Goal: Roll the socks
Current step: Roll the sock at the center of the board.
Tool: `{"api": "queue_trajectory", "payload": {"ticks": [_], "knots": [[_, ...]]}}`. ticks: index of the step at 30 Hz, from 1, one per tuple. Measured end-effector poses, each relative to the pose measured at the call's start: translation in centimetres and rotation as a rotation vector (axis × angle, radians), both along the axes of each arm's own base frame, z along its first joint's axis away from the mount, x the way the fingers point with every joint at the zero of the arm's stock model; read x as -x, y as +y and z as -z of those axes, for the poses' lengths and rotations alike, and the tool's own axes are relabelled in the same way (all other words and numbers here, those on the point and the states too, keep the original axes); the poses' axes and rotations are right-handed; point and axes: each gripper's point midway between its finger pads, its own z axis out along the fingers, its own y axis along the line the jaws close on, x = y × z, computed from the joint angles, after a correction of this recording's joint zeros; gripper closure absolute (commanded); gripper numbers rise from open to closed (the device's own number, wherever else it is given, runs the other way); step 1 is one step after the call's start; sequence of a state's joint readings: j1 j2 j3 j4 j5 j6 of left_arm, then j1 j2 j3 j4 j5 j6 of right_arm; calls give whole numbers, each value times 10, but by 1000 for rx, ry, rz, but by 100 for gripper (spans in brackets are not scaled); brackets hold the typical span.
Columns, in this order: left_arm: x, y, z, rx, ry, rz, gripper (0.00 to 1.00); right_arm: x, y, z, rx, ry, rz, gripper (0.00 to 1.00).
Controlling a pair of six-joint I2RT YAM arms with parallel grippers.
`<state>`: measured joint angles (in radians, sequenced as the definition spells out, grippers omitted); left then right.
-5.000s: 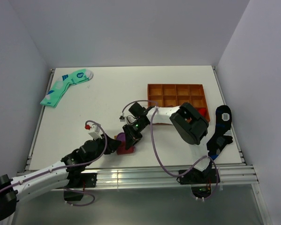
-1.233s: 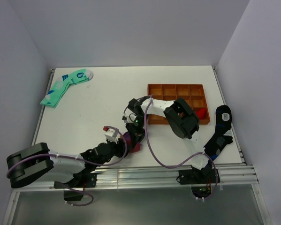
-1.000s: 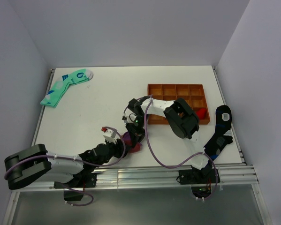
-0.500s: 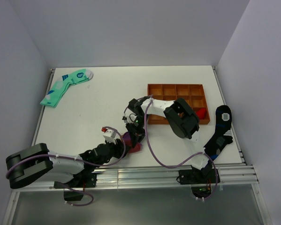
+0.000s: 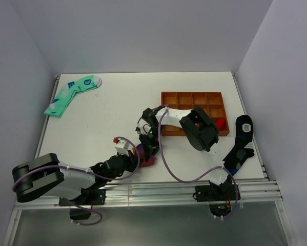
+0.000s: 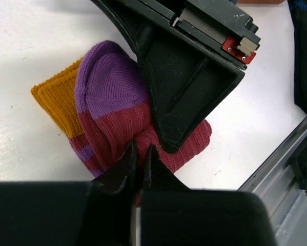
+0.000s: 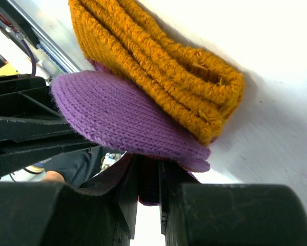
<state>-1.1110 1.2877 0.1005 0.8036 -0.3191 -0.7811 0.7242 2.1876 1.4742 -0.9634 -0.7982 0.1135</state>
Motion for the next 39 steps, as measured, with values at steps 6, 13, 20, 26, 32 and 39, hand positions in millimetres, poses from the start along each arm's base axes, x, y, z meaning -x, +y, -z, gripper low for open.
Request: {"api": "queue_trajectory", "payload": {"ticks": [6, 13, 20, 26, 32, 39], "knots": [[1, 0, 1, 18, 49, -24, 100, 2, 0, 0, -27, -9, 16, 98], [4, 4, 2, 40, 140, -71, 100, 3, 2, -1, -75, -51, 61, 89], [2, 7, 5, 67, 220, -115, 100, 1, 3, -4, -122, -147, 114, 82], [-2, 7, 10, 65, 284, -147, 100, -4, 3, -6, -157, -233, 156, 77], [-9, 6, 12, 65, 350, -182, 100, -15, 3, -10, -194, -362, 192, 73], [-11, 7, 12, 77, 418, -187, 100, -44, 10, -32, -290, -595, 251, 66]]}}
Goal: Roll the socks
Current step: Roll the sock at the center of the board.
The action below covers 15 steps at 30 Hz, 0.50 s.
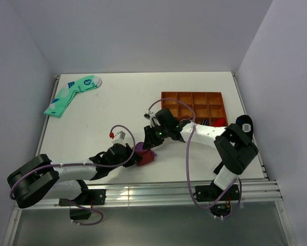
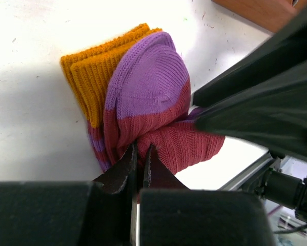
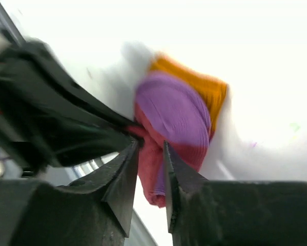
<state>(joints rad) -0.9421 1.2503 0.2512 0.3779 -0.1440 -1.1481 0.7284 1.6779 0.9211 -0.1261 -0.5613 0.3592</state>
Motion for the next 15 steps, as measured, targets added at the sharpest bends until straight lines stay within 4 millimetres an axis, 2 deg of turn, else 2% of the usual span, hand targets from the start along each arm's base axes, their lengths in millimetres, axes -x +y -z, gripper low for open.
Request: {"api": "queue_trajectory", "payload": {"ticks": [5, 9, 15], "knots": [[0, 3, 1, 17, 50, 13, 100, -20, 10, -33, -121, -174, 35, 66], [0, 8, 1, 37, 98, 25, 100, -24, 13, -47, -211, -268, 43, 65], [1, 18, 1, 42, 193, 44, 100, -2, -3, -30, -277, -308, 50, 64]]}}
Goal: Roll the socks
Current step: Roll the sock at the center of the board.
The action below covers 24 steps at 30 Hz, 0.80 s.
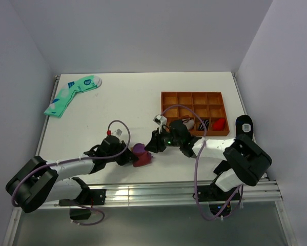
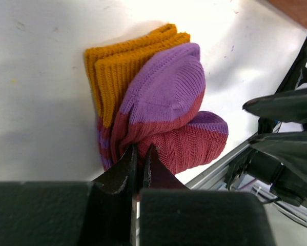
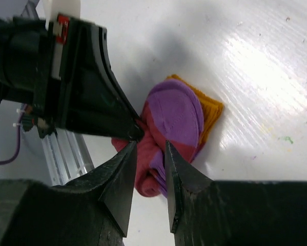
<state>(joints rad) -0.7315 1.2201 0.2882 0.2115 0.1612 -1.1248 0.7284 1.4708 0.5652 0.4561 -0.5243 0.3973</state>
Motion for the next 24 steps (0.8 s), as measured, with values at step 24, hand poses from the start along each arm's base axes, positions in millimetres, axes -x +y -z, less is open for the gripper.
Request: {"api": "queue_trajectory", "payload": {"ticks": [24], "knots": [[2, 14, 4, 42, 302, 129, 100, 28, 22, -2, 55, -242, -68, 61]]}}
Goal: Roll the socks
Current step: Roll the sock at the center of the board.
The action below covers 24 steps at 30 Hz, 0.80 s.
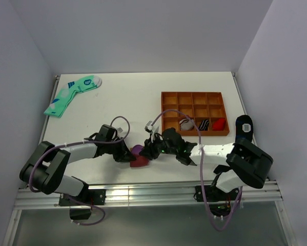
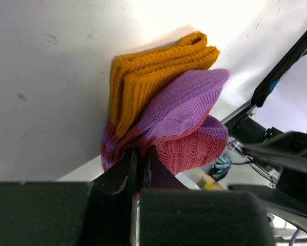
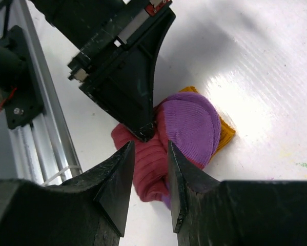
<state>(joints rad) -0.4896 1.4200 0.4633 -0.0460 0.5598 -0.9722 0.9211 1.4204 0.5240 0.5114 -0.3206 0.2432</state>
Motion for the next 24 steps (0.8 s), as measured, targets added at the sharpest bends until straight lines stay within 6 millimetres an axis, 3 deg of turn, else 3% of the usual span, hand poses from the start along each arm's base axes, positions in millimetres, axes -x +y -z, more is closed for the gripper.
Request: {"api": "queue_trajectory", "payload": {"ticks": [9, 16, 18, 24], "knots": [[-1, 4, 1, 19, 74, 16, 100, 7, 7, 31, 58, 26, -14, 60], [0, 10, 1, 33, 126, 8, 100, 18, 16, 36, 49, 14, -35, 57], [0, 12, 2, 37, 144, 4, 100, 19, 16, 36, 38, 12, -32, 49], [-1, 19, 2, 53, 196, -20, 100, 28, 14, 42, 43, 9, -30, 44]]}}
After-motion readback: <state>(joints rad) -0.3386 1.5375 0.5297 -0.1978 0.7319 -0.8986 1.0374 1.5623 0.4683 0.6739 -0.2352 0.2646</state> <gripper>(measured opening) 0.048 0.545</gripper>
